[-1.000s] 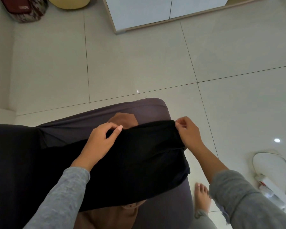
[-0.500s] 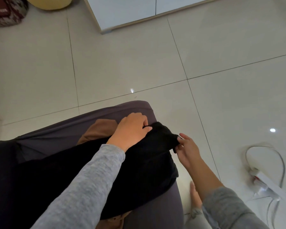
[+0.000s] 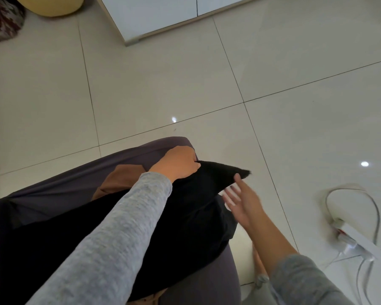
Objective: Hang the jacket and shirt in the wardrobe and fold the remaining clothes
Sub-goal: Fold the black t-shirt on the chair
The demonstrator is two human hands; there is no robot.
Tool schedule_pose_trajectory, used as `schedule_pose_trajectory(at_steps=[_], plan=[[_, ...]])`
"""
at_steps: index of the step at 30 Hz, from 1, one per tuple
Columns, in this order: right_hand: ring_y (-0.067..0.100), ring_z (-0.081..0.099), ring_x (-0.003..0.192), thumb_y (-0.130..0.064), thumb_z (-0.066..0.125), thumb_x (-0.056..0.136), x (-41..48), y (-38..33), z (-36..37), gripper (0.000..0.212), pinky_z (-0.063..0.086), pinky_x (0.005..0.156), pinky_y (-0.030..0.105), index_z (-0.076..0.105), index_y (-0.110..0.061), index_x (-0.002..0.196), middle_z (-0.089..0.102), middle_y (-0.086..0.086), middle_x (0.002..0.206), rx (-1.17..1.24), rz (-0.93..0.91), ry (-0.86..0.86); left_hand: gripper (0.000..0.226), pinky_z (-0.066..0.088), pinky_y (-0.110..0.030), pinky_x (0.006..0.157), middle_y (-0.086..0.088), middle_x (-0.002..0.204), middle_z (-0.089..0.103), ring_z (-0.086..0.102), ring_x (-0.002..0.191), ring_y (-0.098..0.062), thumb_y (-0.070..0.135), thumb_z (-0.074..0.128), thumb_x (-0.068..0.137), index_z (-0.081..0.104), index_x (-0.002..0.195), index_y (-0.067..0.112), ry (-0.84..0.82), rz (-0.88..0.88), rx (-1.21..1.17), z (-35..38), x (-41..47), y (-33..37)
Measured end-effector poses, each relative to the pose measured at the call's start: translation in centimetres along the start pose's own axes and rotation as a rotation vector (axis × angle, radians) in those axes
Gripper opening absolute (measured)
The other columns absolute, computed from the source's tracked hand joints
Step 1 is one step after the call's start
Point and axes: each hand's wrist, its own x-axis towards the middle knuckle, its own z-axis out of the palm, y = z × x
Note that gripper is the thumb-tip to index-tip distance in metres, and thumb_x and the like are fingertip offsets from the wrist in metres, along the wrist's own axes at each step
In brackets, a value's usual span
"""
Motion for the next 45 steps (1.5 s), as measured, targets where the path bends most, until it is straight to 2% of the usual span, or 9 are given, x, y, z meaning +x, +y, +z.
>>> schedule_pose_trajectory(at_steps=[4,11,16,19,22,26,35,41,45], plan=[[0.021,0.061,0.099,-0.022,0.064,0.088,-1.4,1.5,0.9,0.036,0.043,0.099,0.031,0.056,0.003,0.111,0.063,0.012,0.106,-0.16,0.134,-0.07,0.025,0.036,-0.022,0.057,-0.015,0.088,0.063,0.052,0.076,-0.021,0.024,0.054,0.093,0.066,0.09,0.002,0.036,-0.021,-0.099,0.2,0.3,0.1],[0.032,0.052,0.114,0.01,0.043,0.092,-1.4,0.8,1.2,0.01,0.05,0.096,0.037,0.051,0.007,0.097,0.051,0.024,0.106,0.093,-0.01,-0.009,0.023,0.042,-0.029,0.092,-0.001,0.115,0.053,0.049,0.112,-0.018,0.009,0.057,0.089,0.055,0.112,0.011,0.523,0.084,-0.278,2.9,-1.6,0.1],[0.017,0.052,0.096,-0.005,0.06,0.084,-3.2,4.0,0.4,0.021,0.046,0.081,0.03,0.049,-0.015,0.1,0.051,0.002,0.098,-0.523,-0.368,0.317,0.034,0.029,-0.04,0.112,-0.014,0.134,0.052,0.039,0.135,-0.029,-0.001,0.059,0.085,0.061,0.119,0.004,0.84,0.28,0.064,6.1,-6.0,-1.9],[0.003,0.04,0.118,-0.013,0.051,0.094,-5.6,6.7,1.6,0.032,0.032,0.101,0.021,0.048,-0.022,0.124,0.042,-0.013,0.126,-0.834,-0.84,0.066,0.039,0.028,-0.048,0.112,-0.012,0.146,0.041,0.028,0.141,-0.028,0.019,0.046,0.095,0.052,0.133,0.01,0.809,0.209,0.273,8.5,-8.4,-4.2],[-0.005,0.005,0.141,-0.03,0.036,0.1,-5.7,9.4,2.3,0.045,0.005,0.115,0.019,0.029,-0.028,0.145,0.016,-0.022,0.149,-1.139,-0.953,-0.239,0.054,0.024,-0.051,0.113,-0.009,0.153,0.029,0.019,0.143,-0.027,0.041,0.024,0.097,0.034,0.144,0.016,0.699,0.079,0.319,10.4,-10.4,-6.8],[-0.001,-0.016,0.141,-0.054,0.009,0.093,-4.3,11.5,0.1,0.056,-0.008,0.116,0.027,-0.001,-0.039,0.145,-0.009,-0.019,0.154,-1.52,-1.052,-0.117,0.057,0.013,-0.047,0.114,-0.008,0.156,0.021,0.015,0.145,-0.026,0.047,0.019,0.098,0.024,0.148,0.02,0.641,0.106,0.374,12.1,-10.8,-9.0],[0.0,-0.005,0.143,-0.06,0.008,0.094,-3.1,10.2,-1.6,0.057,0.001,0.119,0.032,-0.003,-0.04,0.146,-0.003,-0.019,0.155,-1.418,-0.887,-0.07,0.058,0.01,-0.049,0.115,-0.008,0.156,0.021,0.013,0.145,-0.024,0.046,0.022,0.098,0.025,0.148,0.018,0.665,0.052,0.373,12.5,-10.5,-7.5],[0.015,0.015,0.145,-0.057,0.016,0.096,-0.9,8.1,-4.9,0.06,0.016,0.118,0.042,0.015,-0.031,0.149,0.019,-0.003,0.157,-1.24,-0.492,-0.046,0.061,0.006,-0.051,0.115,-0.008,0.157,0.016,0.008,0.146,-0.022,0.049,0.022,0.097,0.02,0.149,0.018,0.665,0.008,0.372,13.1,-10.4,-5.6],[0.033,0.038,0.133,-0.055,0.031,0.095,-1.0,6.4,-6.7,0.07,0.032,0.107,0.04,0.022,-0.008,0.146,0.035,0.016,0.148,-1.121,0.0,0.083,0.063,0.011,-0.051,0.115,-0.005,0.158,0.012,0.006,0.147,-0.02,0.055,0.021,0.097,0.019,0.15,0.02,0.531,0.203,0.382,15.8,-11.6,-2.8]])
